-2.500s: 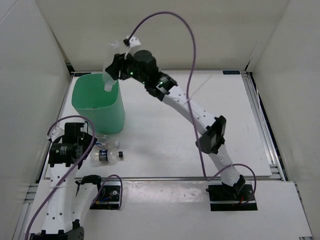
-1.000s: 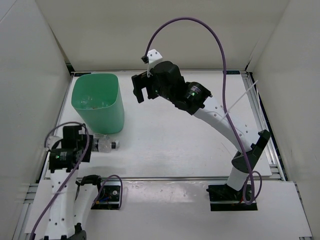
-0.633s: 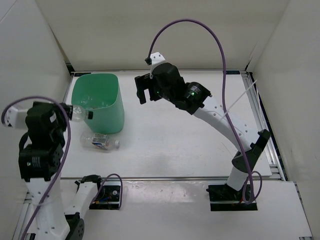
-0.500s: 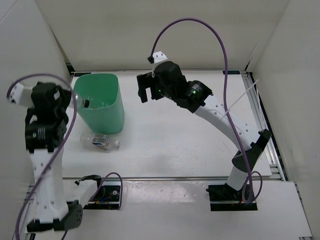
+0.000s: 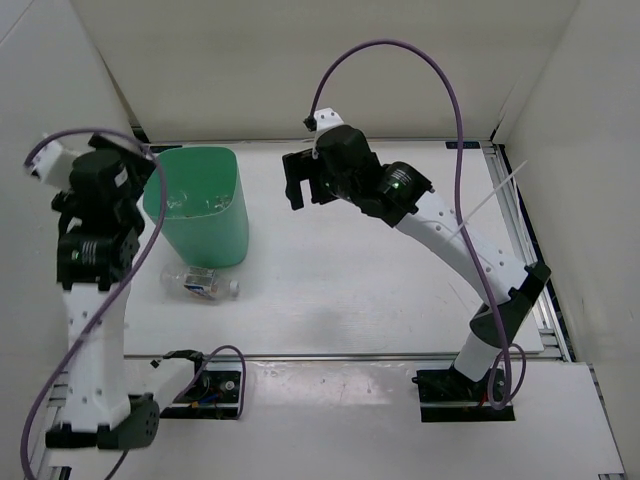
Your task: Put the plastic bottles in the bin
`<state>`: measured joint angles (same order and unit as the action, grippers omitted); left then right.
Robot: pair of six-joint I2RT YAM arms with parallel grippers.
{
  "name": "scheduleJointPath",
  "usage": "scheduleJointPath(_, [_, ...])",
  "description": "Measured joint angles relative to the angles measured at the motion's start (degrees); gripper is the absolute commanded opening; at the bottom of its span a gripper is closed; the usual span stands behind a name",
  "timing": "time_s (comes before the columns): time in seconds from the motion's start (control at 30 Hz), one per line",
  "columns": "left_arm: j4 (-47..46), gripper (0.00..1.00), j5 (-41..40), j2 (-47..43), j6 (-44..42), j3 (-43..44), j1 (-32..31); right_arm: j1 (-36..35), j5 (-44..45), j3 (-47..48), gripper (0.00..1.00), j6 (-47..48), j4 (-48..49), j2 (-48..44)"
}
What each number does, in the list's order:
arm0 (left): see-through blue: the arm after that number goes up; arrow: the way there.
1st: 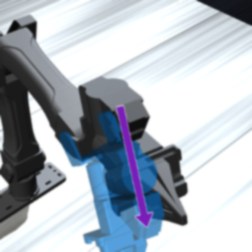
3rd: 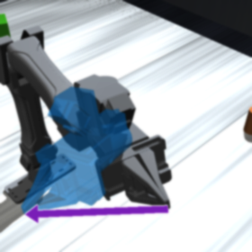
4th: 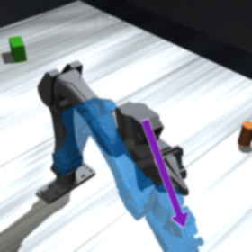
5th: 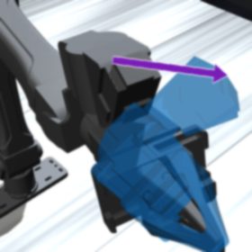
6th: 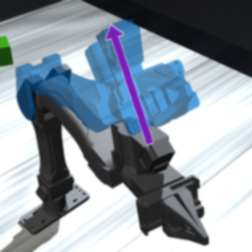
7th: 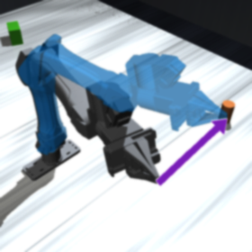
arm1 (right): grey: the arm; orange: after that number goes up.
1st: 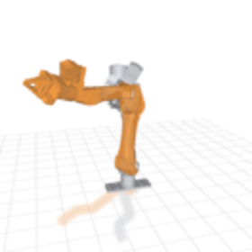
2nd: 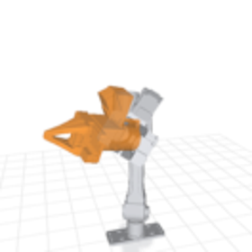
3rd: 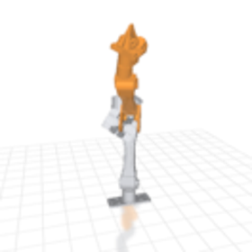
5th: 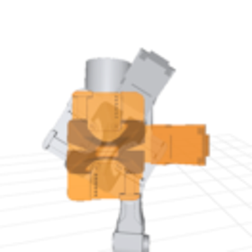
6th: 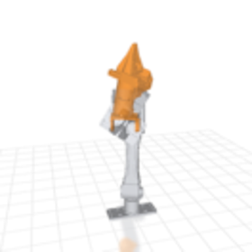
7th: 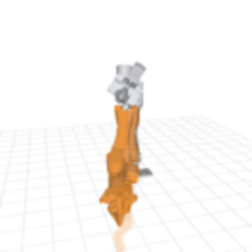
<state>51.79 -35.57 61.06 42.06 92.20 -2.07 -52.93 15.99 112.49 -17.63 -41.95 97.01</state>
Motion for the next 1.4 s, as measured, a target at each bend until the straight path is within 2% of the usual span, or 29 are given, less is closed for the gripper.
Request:
scheduleJointPath(0.1, [1.27,1.00,0.42,-10.40,5.31,-5.01,0.04,0.11,0.48,-1.36,1.00,-0.44,-0.70,-0.96])
scheduleJointPath(0.2, [3.98,1.00,1.92,-24.48,12.90,-17.18,0.20,0.22,0.33,-2.40,1.00,-1.07,-1.64,-1.51])
scheduleJointPath(0.27, [5.51,1.00,3.41,-30.67,17.22,-24.59,0.28,0.31,0.00,-2.93,1.00,-1.40,-1.84,-1.62])
scheduleJointPath(0.47, [4.20,1.00,8.44,-34.86,24.50,-43.36,0.28,0.33,-1.11,-4.46,1.00,-1.55,-2.14,-1.88])
scheduleJointPath(0.7, [-0.94,1.00,14.51,-45.46,32.30,-63.95,0.28,0.39,-1.79,-7.26,1.00,-1.62,-3.15,-3.89])
scheduleJointPath(0.97, [-10.49,1.00,17.22,-43.04,34.03,-71.71,0.28,1.57,-2.23,-12.11,1.00,-1.44,-3.61,-10.16])
scheduleJointPath(1.13, [-16.24,1.00,17.92,-38.21,34.01,-74.29,0.28,2.86,-2.27,-14.88,1.00,-1.18,-3.85,-13.66])
scheduleJointPath(1.4, [-25.00,1.00,22.60,-29.86,32.30,-76.89,3.82,7.50,-8.35,-16.04,1.00,0.24,-4.92,-15.04])
